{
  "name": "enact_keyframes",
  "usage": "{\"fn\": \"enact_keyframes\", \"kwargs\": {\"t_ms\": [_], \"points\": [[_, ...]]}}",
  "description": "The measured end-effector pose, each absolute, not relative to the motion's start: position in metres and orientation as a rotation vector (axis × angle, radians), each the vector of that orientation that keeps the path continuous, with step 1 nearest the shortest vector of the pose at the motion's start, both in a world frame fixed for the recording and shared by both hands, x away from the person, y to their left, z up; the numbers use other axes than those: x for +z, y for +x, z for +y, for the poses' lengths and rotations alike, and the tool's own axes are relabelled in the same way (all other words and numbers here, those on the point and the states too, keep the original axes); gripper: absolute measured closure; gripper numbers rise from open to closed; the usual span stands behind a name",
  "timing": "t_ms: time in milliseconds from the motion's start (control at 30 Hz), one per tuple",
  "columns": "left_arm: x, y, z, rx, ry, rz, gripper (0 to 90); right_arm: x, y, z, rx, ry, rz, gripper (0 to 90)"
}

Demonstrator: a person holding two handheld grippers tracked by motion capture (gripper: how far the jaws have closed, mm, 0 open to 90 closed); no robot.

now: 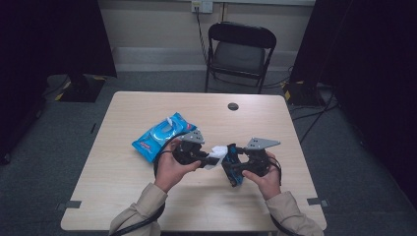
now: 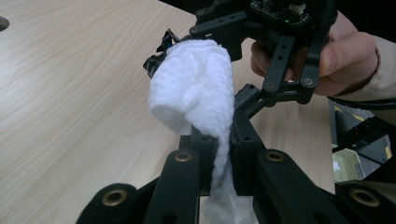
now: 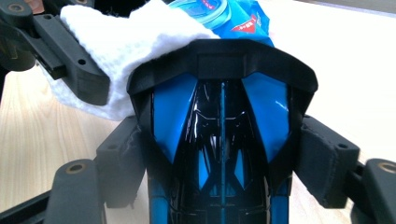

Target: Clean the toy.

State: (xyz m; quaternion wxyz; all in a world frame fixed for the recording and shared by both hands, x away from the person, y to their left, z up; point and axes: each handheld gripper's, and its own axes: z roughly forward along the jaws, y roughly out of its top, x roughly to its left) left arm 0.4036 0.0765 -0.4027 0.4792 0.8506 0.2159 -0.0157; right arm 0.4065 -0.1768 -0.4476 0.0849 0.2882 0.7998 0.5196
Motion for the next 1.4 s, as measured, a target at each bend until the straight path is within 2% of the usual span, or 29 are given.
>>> {"fn": "enact_keyframes", "kwargs": {"t_ms": [300,567,700,1100,1400], "points": [[-0.407,0.400,0.092,-0.101,2.067,0.552,83.1,-0.447,0.407,-0.176,1.567,0.857,2.379,25.5],[-0.381,0.425,0.116,-0.062,1.917,0.657,83.0,-0.443,0.404,-0.175,1.581,0.817,2.385,25.4],[-0.374,0.436,0.110,-0.056,1.907,0.675,82.9,-0.443,0.402,-0.173,1.582,0.806,2.387,25.4],[-0.391,0.450,0.063,-0.144,1.971,0.680,82.8,-0.441,0.398,-0.167,1.610,0.760,2.399,25.4],[-0.392,0.449,0.064,-0.153,1.984,0.676,82.9,-0.444,0.400,-0.173,1.601,0.790,2.393,25.4]]}}
